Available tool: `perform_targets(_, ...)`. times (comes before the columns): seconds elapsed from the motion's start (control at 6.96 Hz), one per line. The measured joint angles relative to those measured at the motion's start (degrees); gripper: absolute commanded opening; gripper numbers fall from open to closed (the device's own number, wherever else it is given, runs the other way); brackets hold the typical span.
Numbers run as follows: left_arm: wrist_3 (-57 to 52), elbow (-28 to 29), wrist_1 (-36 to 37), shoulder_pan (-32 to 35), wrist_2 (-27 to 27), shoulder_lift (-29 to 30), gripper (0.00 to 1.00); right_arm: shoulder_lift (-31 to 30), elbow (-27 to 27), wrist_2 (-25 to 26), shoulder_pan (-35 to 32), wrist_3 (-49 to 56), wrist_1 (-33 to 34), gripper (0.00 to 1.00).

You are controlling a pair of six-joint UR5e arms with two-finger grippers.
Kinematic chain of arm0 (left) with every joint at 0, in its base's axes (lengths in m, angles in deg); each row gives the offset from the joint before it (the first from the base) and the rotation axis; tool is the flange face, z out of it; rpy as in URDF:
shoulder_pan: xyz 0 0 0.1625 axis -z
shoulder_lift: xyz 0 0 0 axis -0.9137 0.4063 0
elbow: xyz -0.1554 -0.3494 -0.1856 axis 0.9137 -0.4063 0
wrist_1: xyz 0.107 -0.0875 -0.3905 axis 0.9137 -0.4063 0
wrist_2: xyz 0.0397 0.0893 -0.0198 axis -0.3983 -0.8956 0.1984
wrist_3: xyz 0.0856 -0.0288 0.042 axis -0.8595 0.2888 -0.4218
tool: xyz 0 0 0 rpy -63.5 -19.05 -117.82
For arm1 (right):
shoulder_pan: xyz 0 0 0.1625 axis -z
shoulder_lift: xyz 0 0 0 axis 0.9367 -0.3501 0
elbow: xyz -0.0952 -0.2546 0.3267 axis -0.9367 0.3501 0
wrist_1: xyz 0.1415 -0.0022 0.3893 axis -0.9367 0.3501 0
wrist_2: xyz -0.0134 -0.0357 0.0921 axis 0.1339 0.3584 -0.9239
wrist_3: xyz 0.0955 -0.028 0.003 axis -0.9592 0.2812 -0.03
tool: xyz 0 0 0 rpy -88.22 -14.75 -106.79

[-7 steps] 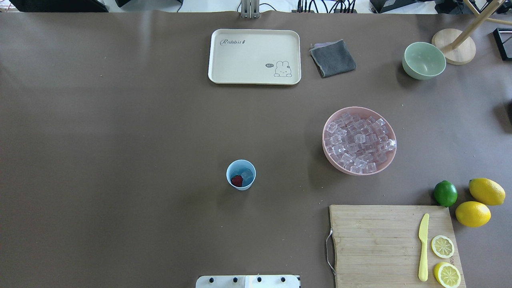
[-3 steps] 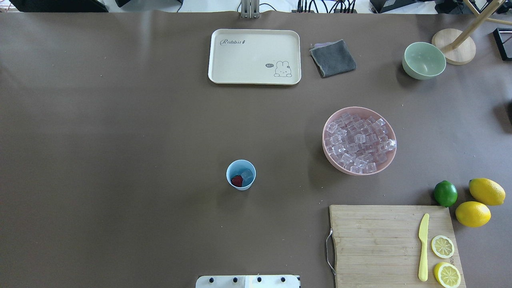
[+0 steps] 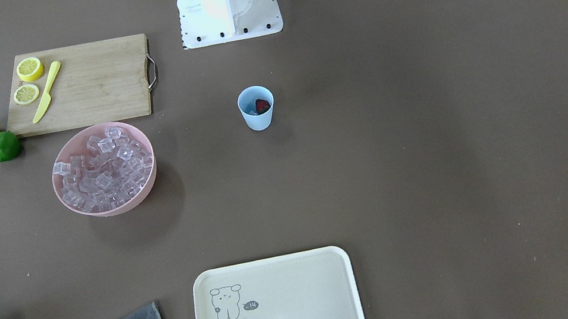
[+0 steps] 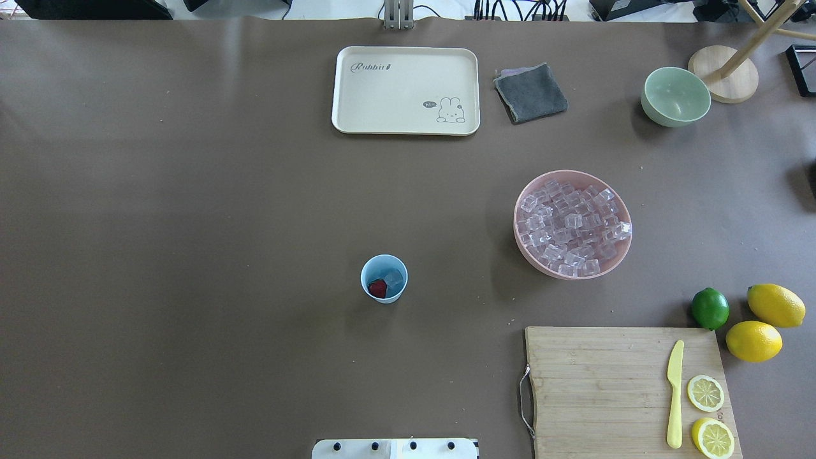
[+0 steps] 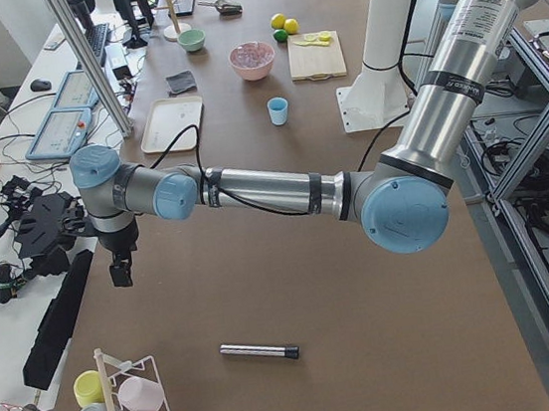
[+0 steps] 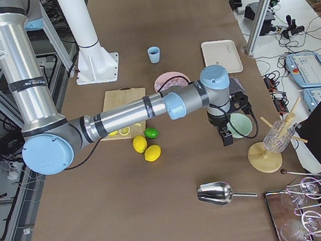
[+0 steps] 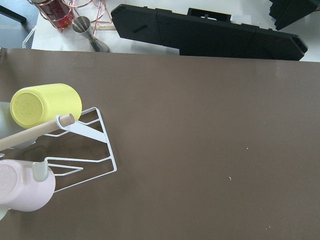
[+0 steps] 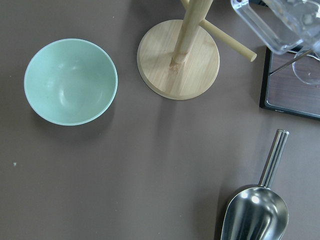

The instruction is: Mash ice and strawberries in cup

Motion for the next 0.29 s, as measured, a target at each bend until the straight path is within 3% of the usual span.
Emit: perform_targets(0.29, 0.0, -0.7, 0.0, 0.4, 1.5, 0.0, 0.98, -0.7, -0.1, 0.0, 0.0, -0.5, -2.1, 1.00)
